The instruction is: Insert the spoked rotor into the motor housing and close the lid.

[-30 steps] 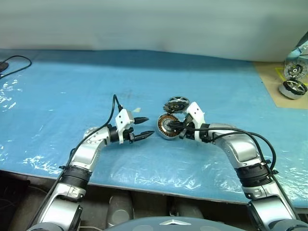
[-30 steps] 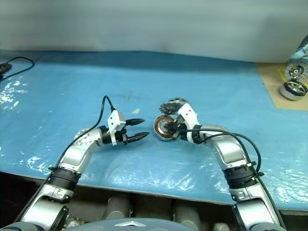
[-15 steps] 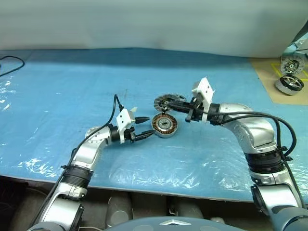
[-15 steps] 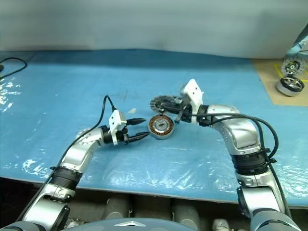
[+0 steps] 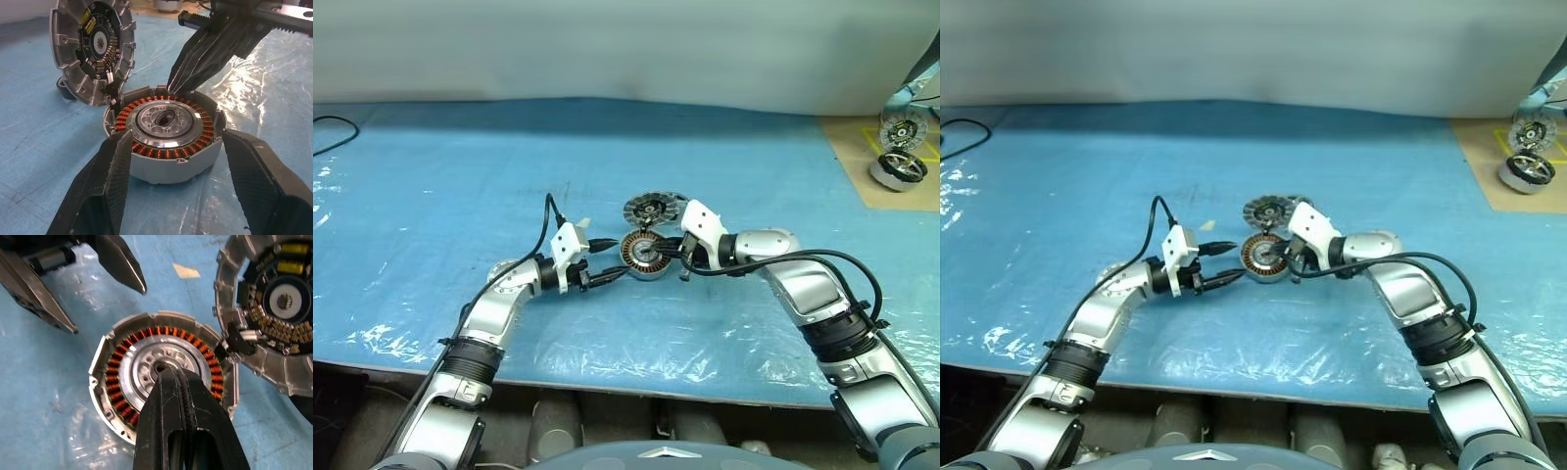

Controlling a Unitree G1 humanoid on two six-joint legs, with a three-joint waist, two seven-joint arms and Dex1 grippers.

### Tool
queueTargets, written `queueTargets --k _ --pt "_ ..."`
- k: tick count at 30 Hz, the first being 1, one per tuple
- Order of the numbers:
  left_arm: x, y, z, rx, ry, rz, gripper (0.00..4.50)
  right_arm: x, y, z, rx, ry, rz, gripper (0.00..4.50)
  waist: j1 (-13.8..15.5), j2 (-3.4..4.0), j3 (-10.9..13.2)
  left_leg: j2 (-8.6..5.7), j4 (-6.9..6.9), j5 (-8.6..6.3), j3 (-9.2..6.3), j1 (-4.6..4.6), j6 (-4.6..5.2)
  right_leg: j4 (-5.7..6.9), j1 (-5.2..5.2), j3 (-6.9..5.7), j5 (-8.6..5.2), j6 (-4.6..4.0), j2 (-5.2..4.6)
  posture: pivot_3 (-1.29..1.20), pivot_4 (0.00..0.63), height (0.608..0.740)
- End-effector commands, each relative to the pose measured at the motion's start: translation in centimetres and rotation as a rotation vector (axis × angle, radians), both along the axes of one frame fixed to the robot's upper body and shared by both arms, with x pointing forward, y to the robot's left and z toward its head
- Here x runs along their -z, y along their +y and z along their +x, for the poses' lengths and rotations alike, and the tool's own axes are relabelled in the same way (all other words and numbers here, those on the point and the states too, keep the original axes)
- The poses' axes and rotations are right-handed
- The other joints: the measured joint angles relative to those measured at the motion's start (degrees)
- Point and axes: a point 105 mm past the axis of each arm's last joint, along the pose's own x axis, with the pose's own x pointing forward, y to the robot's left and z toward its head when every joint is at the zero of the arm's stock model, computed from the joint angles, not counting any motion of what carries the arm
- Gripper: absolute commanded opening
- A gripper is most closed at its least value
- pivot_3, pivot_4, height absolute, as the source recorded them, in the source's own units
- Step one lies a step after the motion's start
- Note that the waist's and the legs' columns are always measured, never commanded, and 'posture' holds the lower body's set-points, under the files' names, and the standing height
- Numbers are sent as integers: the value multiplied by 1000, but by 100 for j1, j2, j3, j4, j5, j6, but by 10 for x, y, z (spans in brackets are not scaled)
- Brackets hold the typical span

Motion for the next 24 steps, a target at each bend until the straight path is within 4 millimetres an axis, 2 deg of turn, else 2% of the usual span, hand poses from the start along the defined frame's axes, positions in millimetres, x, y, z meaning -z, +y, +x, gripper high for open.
queueTargets --k 1,8,14,24 --pt "-11 -3 1 7 -47 -10 3023 1 -1 6 1 -37 -48 25 0 0 0 0 0 0 0 0 0 0 0 0 0 0 0 0 150 740" --pt "-11 -1 2 3 -48 -8 3023 -2 -3 4 -38 -41 -65 25 2 0 0 0 5 -2 0 2 4 4 1 1 1 -2 0 0 150 740" --pt "-12 -1 3 3 -49 -7 3023 3 4 -13 -154 -17 -117 25 2 0 0 1 5 -2 0 1 5 4 1 0 1 -2 0 0 150 740" --pt "-13 -1 2 0 -49 -6 3023 -7 14 -7 -159 -12 -49 25 -1 0 0 2 9 -3 0 4 8 8 1 0 4 -7 1 0 150 740"
